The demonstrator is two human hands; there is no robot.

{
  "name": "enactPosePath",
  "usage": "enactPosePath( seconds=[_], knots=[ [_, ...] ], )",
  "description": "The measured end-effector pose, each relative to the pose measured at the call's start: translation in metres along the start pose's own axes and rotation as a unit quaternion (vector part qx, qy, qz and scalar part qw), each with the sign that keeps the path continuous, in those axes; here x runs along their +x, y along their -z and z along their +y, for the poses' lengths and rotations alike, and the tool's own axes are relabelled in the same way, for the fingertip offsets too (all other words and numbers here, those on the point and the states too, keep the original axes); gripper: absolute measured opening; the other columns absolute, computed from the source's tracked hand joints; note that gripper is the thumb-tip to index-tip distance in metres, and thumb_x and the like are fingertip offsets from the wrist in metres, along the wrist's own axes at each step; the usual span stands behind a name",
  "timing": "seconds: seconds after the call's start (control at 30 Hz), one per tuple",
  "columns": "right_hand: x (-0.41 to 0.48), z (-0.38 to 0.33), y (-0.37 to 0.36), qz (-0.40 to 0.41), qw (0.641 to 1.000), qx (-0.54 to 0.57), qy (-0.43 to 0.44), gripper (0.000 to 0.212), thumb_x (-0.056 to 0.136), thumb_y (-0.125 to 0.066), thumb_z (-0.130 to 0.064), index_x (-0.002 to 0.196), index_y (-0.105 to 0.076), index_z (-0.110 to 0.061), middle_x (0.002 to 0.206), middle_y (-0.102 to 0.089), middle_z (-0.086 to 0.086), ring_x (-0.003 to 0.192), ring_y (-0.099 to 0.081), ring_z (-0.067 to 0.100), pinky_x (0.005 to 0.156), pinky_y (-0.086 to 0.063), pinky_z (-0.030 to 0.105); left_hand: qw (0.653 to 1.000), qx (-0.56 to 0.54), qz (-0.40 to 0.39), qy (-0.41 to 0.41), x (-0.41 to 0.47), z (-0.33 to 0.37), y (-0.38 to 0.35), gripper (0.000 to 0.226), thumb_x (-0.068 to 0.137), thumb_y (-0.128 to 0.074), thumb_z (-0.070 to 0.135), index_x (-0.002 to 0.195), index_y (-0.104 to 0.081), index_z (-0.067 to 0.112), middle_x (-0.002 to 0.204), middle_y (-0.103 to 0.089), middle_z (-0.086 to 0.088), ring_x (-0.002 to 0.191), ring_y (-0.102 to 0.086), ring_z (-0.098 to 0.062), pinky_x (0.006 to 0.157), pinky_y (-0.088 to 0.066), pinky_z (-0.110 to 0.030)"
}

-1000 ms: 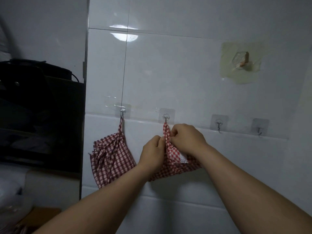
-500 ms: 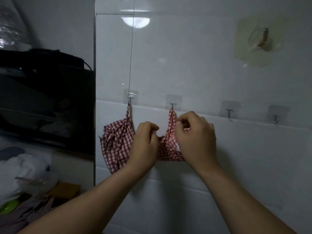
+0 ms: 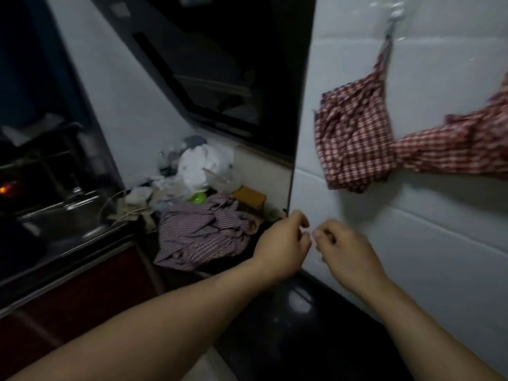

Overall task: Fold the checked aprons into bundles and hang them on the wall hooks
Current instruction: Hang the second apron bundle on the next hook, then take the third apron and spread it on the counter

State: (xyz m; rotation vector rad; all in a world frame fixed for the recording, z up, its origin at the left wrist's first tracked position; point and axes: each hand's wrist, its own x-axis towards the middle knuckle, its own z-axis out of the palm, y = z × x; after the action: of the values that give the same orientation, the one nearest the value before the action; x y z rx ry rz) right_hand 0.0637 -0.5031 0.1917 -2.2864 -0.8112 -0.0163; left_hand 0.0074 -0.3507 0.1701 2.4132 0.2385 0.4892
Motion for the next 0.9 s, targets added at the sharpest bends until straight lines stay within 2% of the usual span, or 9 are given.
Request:
enactPosePath(
  seconds=[0.07, 0.13, 0.2, 0.27, 0.5, 0.63, 0.7, 0.77, 0.9],
  knots=[
    [0.008, 0.008, -0.052, -0.176, 0.983, -0.049, -0.03, 0.02, 0.099, -0.058, -0.046, 0.1, -0.066, -0.028, 0.098, -0.072, -0.004, 0.094, -0.068, 0.018, 0.085, -0.055, 0.038, 0.991, 0.069, -0.088, 0.078, -0.014, -0.063, 0.008, 0.019, 0.094, -0.06, 0.034, 0.107, -0.059, 0.02, 0.104, -0.07, -0.008, 0.097, -0.066, -0.03, 0.08, -0.055, -0.041],
    [0.022, 0.002, -0.102, -0.327, 0.94, -0.097, -0.004, 0.026, 0.098, -0.06, -0.049, 0.108, -0.068, -0.027, 0.111, -0.07, -0.004, 0.104, -0.065, 0.015, 0.089, -0.051, 0.031, 0.972, 0.104, -0.154, 0.146, -0.026, -0.123, 0.025, 0.02, 0.094, -0.062, 0.035, 0.103, -0.063, 0.018, 0.111, -0.07, -0.011, 0.104, -0.066, -0.032, 0.083, -0.052, -0.035],
    [0.032, -0.011, -0.132, -0.402, 0.909, -0.111, 0.014, 0.024, 0.096, -0.062, -0.05, 0.108, -0.068, -0.03, 0.114, -0.069, -0.007, 0.104, -0.064, 0.01, 0.089, -0.049, 0.027, 0.962, 0.113, -0.159, 0.19, -0.036, -0.163, 0.042, 0.013, 0.094, -0.062, 0.034, 0.094, -0.059, 0.021, 0.109, -0.069, -0.011, 0.102, -0.065, -0.031, 0.076, -0.045, -0.03],
    [0.051, -0.029, -0.168, -0.42, 0.901, -0.102, 0.019, 0.018, 0.095, -0.063, -0.049, 0.103, -0.066, -0.033, 0.112, -0.069, -0.009, 0.103, -0.064, 0.009, 0.09, -0.05, 0.027, 0.958, 0.116, -0.134, 0.227, -0.04, -0.208, 0.062, 0.013, 0.093, -0.06, 0.035, 0.095, -0.056, 0.022, 0.11, -0.068, -0.01, 0.102, -0.064, -0.03, 0.078, -0.048, -0.031],
    [0.137, -0.067, -0.296, -0.372, 0.927, -0.052, -0.025, 0.02, 0.1, -0.058, -0.039, 0.095, -0.064, -0.021, 0.091, -0.064, -0.012, 0.081, -0.058, 0.002, 0.072, -0.046, 0.017, 0.96, 0.086, -0.092, 0.249, 0.002, -0.351, 0.105, 0.033, 0.095, -0.055, 0.036, 0.125, -0.062, 0.023, 0.122, -0.062, -0.007, 0.112, -0.062, -0.03, 0.093, -0.052, -0.035],
    [0.204, -0.065, -0.361, -0.327, 0.938, -0.076, -0.085, 0.017, 0.101, -0.052, -0.039, 0.104, -0.057, -0.022, 0.105, -0.064, -0.001, 0.097, -0.061, 0.02, 0.086, -0.052, 0.035, 0.966, 0.069, -0.119, 0.218, 0.052, -0.415, 0.104, 0.046, 0.093, -0.057, 0.034, 0.139, -0.059, 0.024, 0.131, -0.061, -0.009, 0.12, -0.059, -0.03, 0.1, -0.049, -0.036],
    [0.247, -0.067, -0.386, -0.274, 0.95, -0.085, -0.125, 0.027, 0.101, -0.053, -0.042, 0.117, -0.056, -0.02, 0.112, -0.061, 0.002, 0.106, -0.059, 0.025, 0.089, -0.048, 0.038, 0.972, 0.041, -0.122, 0.198, 0.079, -0.444, 0.099, 0.045, 0.093, -0.057, 0.035, 0.136, -0.062, 0.024, 0.132, -0.064, -0.006, 0.121, -0.06, -0.027, 0.103, -0.048, -0.035],
    [0.284, -0.068, -0.402, -0.195, 0.962, -0.058, -0.184, 0.05, 0.098, -0.057, -0.047, 0.137, -0.051, -0.016, 0.133, -0.059, 0.008, 0.122, -0.056, 0.031, 0.1, -0.046, 0.041, 0.972, 0.035, -0.138, 0.188, 0.098, -0.462, 0.096, 0.048, 0.095, -0.058, 0.034, 0.143, -0.057, 0.025, 0.139, -0.059, -0.002, 0.129, -0.055, -0.024, 0.111, -0.043, -0.035],
    [0.346, -0.056, -0.426, -0.078, 0.944, -0.017, -0.321, 0.088, 0.087, -0.06, -0.063, 0.152, -0.035, -0.01, 0.154, -0.042, 0.018, 0.134, -0.048, 0.043, 0.11, -0.044, 0.057, 0.971, 0.042, -0.147, 0.182, 0.124, -0.497, 0.088, 0.049, 0.099, -0.057, 0.03, 0.148, -0.05, 0.03, 0.147, -0.051, 0.0, 0.136, -0.049, -0.024, 0.114, -0.04, -0.037]
  ],
)
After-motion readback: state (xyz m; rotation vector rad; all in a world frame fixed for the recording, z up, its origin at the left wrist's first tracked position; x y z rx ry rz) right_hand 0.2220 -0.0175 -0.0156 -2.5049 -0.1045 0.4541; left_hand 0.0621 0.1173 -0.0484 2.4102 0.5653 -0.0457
